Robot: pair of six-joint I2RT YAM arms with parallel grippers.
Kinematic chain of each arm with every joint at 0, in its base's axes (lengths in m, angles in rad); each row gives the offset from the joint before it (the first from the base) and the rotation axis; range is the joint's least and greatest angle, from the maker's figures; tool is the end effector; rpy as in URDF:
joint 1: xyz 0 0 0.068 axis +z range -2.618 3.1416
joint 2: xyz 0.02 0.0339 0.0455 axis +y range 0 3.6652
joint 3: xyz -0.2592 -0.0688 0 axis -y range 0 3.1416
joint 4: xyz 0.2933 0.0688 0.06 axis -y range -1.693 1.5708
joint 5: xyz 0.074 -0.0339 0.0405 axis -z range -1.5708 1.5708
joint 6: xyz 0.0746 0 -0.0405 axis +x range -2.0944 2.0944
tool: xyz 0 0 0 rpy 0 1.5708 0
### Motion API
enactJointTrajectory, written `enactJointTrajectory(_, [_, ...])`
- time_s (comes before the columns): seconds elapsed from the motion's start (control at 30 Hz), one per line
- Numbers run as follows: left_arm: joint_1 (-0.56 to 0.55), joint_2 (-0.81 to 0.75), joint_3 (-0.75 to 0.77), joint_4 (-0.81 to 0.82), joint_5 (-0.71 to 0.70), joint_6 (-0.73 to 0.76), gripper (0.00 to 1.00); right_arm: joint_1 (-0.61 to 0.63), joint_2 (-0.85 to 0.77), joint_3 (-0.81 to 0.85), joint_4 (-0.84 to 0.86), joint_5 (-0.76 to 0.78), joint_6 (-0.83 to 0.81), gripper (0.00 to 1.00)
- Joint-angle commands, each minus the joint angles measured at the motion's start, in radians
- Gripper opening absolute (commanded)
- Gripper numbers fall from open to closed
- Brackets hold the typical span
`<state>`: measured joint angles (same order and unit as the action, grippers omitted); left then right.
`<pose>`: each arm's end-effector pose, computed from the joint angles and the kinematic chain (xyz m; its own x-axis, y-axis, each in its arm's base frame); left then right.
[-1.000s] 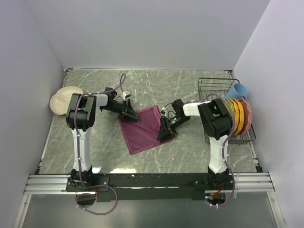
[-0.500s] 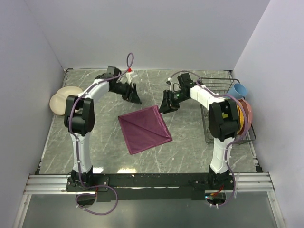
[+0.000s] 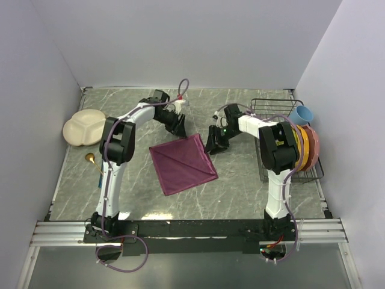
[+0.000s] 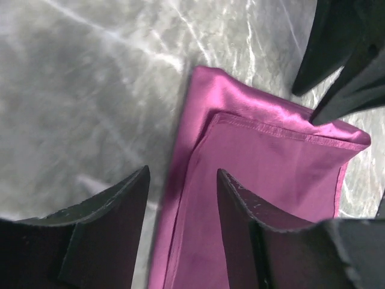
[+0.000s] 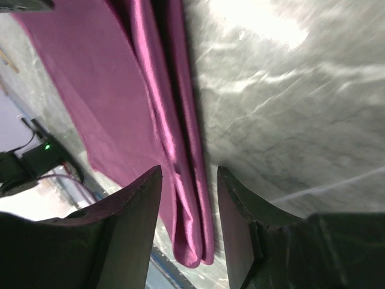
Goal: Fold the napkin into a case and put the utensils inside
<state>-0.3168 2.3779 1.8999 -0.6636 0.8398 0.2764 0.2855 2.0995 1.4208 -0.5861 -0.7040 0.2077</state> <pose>0.5023 -0.2231 0.0985 -0.6942 0.4193 -0.5851 0.7191 0.4402 -0.5377 0.4241 0.1748 0.0751 -0.9781 -0.1233 -0.1675 -0.2045 0.7173 0.6661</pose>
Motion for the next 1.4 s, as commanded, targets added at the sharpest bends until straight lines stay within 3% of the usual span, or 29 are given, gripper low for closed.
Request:
enactJointTrajectory(0.0, [-0.024,0.004,0.01,-0.031,0.033,0.06,0.53,0.018,-0.032,-0.1,0.008,0.017,-0.005,0.5])
enactJointTrajectory(0.33, [-0.036,-0.022,-0.061,0.004,0.105,0.05,0.26,0.058,-0.107,-0.261,0.031,-0.063,-0.004,0.49])
enactJointTrajectory(0.47, [-0.05,-0.057,-0.097,0.03,0.114,0.066,0.15,0.061,-0.15,-0.272,0.009,-0.08,-0.017,0.54])
enactJointTrajectory(0.67, [-0.068,-0.141,-0.166,0.076,0.116,0.102,0.09,-0.002,-0.145,-0.064,-0.018,-0.011,-0.04,0.72])
enactJointTrajectory(0.9, [-0.087,-0.235,-0.277,0.162,0.098,0.142,0.02,-0.002,0.01,0.151,-0.044,0.035,-0.125,0.89])
enactJointTrajectory(1.37, [-0.099,-0.256,-0.309,0.15,0.076,0.208,0.01,0.04,0.113,0.218,-0.035,-0.163,-0.26,0.89])
